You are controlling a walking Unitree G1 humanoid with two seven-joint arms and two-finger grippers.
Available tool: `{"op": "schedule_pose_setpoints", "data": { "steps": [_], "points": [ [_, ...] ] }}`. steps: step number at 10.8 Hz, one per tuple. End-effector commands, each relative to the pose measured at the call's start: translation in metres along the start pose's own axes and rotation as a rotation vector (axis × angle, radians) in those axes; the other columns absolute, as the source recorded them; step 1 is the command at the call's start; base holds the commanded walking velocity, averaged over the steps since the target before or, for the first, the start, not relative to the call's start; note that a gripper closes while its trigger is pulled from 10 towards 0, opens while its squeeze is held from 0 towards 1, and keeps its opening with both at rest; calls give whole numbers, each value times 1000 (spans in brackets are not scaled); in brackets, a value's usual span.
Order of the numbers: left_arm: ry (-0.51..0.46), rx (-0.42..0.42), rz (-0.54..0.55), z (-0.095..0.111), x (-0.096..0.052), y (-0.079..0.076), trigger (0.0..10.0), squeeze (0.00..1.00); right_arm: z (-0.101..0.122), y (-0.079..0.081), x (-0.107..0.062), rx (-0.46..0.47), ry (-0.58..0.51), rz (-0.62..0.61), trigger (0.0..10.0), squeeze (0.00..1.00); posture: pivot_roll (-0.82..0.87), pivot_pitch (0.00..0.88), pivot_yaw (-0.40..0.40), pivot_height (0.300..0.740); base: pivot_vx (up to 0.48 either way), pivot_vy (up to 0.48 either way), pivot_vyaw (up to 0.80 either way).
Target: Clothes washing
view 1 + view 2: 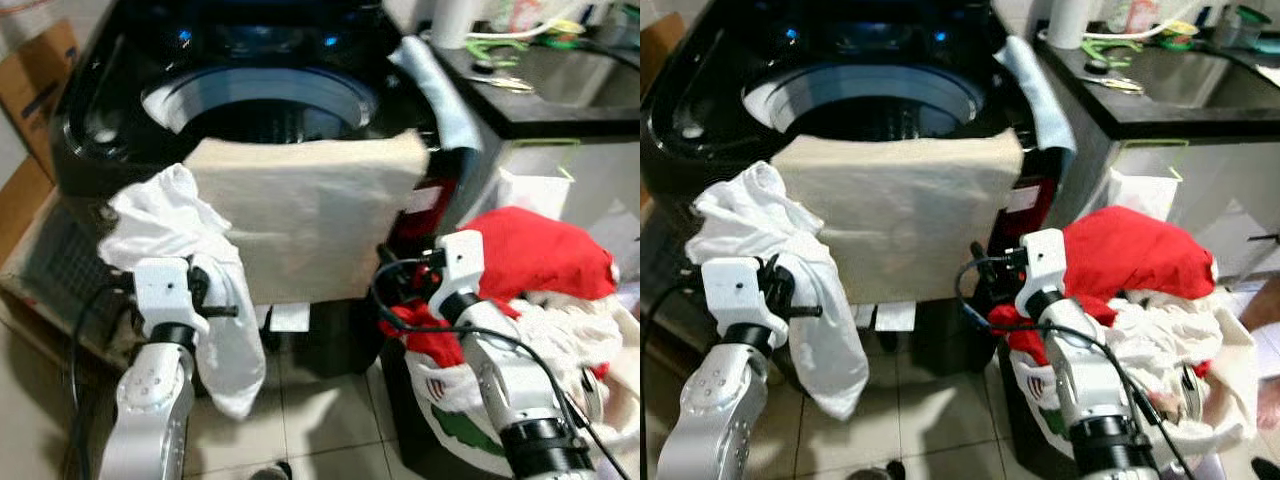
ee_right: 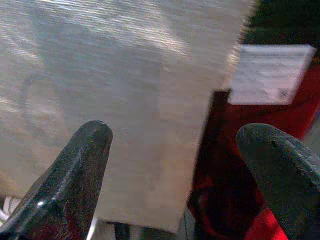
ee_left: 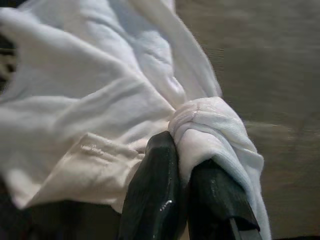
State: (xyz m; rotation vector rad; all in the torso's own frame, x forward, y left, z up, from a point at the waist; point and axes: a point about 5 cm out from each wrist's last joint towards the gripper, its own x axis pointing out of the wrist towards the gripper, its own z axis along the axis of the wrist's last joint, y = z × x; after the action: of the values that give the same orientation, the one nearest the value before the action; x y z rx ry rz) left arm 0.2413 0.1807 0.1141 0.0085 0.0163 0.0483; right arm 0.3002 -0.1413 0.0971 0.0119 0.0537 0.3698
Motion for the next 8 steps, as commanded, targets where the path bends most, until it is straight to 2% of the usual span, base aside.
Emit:
{"op": "schedule_pose_setpoints", "data": {
  "steps": [1, 2, 3, 5, 6, 7, 8],
  "points": [
    [-58, 1, 10, 13, 3, -1, 1216, 0, 23, -4, 4, -117, -104, -44, 10000, 0, 145, 0, -66, 740, 0, 0, 0],
    [-150, -10, 8, 41, 12, -2, 10000, 0, 58, -4, 7, -175, -239, -76, 10000, 0, 145, 0, -69, 740, 0, 0, 0],
    [-287, -18, 22, 86, 28, 1, 10000, 0, 107, -3, 15, -162, -382, -82, 10000, 0, 140, 0, -66, 740, 0, 0, 0],
    [-449, -29, 25, 138, 43, 9, 10000, 0, 160, -3, 22, -198, -535, -70, 10000, 0, 134, 0, -65, 740, 0, 0, 0],
    [-585, -9, 34, 187, 54, 21, 10000, 0, 206, -9, 26, -239, -633, -81, 10000, 0, 129, 0, -66, 740, 0, 0, 0],
    [-619, 46, 40, 207, 61, 25, 10000, 0, 227, -18, 30, -214, -643, -102, 10000, 0, 125, 0, -69, 740, 0, 0, 0],
    [-615, 71, 34, 212, 64, 26, 10000, 0, 231, -22, 33, -193, -628, -115, 10000, 0, 124, 0, -68, 740, 0, 0, 0]
  ]
}}
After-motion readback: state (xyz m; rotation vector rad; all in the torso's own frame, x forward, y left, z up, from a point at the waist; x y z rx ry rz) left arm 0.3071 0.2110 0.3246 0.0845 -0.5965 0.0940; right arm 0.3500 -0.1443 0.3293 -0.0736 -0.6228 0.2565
